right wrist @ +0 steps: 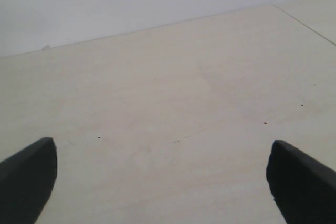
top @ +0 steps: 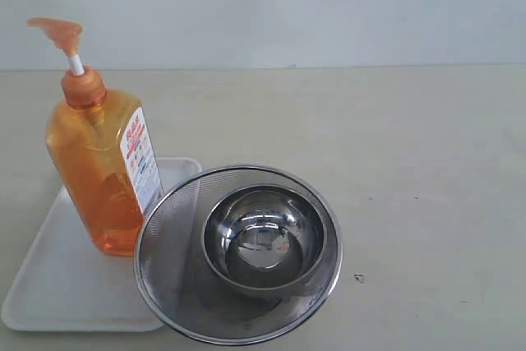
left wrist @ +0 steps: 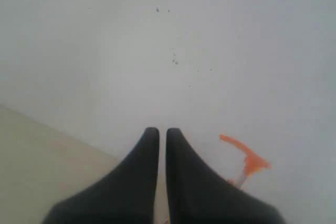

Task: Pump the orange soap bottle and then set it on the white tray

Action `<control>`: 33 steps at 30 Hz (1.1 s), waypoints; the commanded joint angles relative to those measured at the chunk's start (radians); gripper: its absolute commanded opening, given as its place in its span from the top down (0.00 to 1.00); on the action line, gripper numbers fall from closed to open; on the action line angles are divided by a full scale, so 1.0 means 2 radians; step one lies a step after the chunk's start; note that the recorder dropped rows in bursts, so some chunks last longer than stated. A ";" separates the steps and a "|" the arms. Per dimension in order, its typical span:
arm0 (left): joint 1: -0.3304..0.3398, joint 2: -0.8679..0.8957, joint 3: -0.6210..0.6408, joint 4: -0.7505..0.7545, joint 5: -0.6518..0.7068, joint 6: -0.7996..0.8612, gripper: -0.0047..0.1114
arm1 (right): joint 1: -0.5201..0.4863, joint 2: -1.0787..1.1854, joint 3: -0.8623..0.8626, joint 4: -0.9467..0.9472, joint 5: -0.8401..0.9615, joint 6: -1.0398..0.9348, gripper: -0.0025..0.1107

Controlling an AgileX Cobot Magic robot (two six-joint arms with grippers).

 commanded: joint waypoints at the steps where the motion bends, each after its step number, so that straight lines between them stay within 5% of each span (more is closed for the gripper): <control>1: -0.002 -0.001 0.002 0.015 0.126 0.065 0.92 | -0.003 -0.003 0.000 0.001 -0.002 -0.001 0.05; 6: 0.001 -0.001 0.032 0.011 0.096 0.057 0.92 | -0.003 -0.003 0.000 0.001 -0.002 -0.001 0.05; 11: -0.018 -0.001 0.093 0.016 -0.065 0.060 0.92 | -0.003 -0.003 0.000 0.001 -0.002 -0.001 0.05; 14: -0.059 -0.001 0.093 0.011 -0.052 0.060 0.92 | -0.003 -0.003 0.000 0.001 -0.002 -0.001 0.05; 22: -0.061 -0.001 0.093 0.057 0.093 0.076 0.92 | -0.003 -0.003 0.000 0.001 -0.002 -0.001 0.05; 33: -0.061 -0.001 0.093 0.058 0.093 0.076 0.92 | -0.003 -0.003 0.000 0.001 -0.002 -0.001 0.05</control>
